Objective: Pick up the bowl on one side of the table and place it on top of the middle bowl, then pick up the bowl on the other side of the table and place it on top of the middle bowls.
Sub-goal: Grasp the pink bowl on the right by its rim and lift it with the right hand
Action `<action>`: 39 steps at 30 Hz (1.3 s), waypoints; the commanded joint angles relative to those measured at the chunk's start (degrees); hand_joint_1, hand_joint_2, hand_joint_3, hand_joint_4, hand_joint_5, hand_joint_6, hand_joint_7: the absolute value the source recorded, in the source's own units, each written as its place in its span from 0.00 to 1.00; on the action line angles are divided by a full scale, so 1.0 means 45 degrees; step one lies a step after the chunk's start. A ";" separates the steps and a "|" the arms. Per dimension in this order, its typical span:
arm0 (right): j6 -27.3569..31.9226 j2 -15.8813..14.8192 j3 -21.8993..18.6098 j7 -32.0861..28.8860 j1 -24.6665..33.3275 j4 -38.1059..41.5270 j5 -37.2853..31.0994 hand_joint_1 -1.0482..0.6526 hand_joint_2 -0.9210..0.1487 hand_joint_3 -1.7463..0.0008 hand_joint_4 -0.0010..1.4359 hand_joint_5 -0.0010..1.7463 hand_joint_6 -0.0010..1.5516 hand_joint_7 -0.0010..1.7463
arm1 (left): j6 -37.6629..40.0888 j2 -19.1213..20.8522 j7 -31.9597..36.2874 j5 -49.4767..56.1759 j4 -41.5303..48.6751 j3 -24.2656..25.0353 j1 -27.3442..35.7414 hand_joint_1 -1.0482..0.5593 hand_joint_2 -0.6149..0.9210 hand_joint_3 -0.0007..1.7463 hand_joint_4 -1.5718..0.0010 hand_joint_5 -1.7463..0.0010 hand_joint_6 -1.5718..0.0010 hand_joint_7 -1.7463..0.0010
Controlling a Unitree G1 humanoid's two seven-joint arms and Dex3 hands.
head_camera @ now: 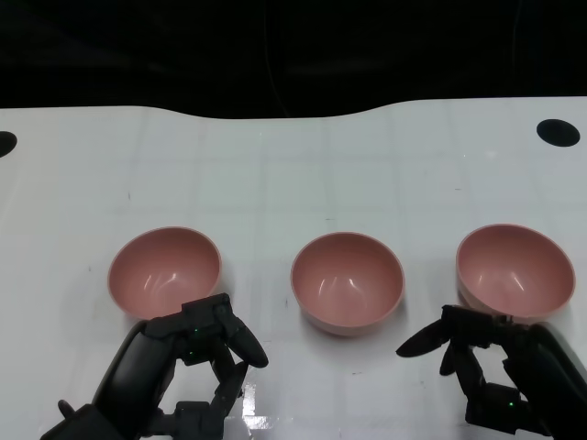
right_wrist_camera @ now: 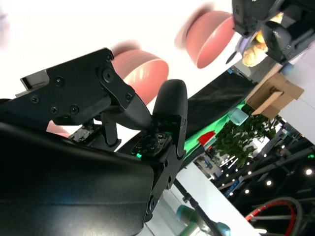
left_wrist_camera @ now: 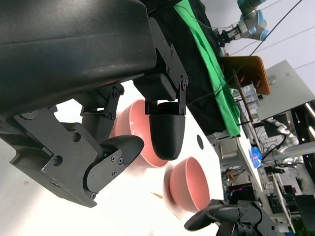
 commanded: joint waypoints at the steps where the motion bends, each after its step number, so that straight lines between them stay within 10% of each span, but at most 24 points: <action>1: -0.0168 -0.0284 -0.0289 -0.0461 -0.0117 -0.0031 -0.0404 0.50 0.42 0.45 0.36 0.72 0.42 0.42 | -0.0083 0.0200 -0.0050 0.0060 -0.0026 0.0073 -0.0021 0.57 0.66 0.72 0.52 0.12 0.53 0.28; 7: -0.0131 -0.0440 -0.0426 -0.1092 -0.0181 -0.0071 -0.1166 0.49 0.40 0.50 0.27 0.63 0.33 0.36 | -0.0068 0.0224 -0.0067 0.0052 -0.0043 0.0078 -0.0009 0.57 0.66 0.72 0.51 0.11 0.52 0.28; 18: 0.1088 -0.0482 -0.0694 -0.2286 -0.0112 -0.0594 -0.2828 0.40 0.06 0.94 0.15 0.48 0.27 0.19 | -0.0135 0.0260 -0.0035 0.0127 0.0006 0.0079 -0.0057 0.57 0.67 0.71 0.52 0.12 0.53 0.28; 39: 0.6427 -0.0492 0.0020 -0.1731 0.0071 -0.2827 -0.5660 0.25 0.09 1.00 0.00 0.34 0.10 0.08 | -0.0301 0.0172 0.0026 0.0203 0.0116 0.0113 -0.0143 0.57 0.65 0.72 0.51 0.12 0.53 0.27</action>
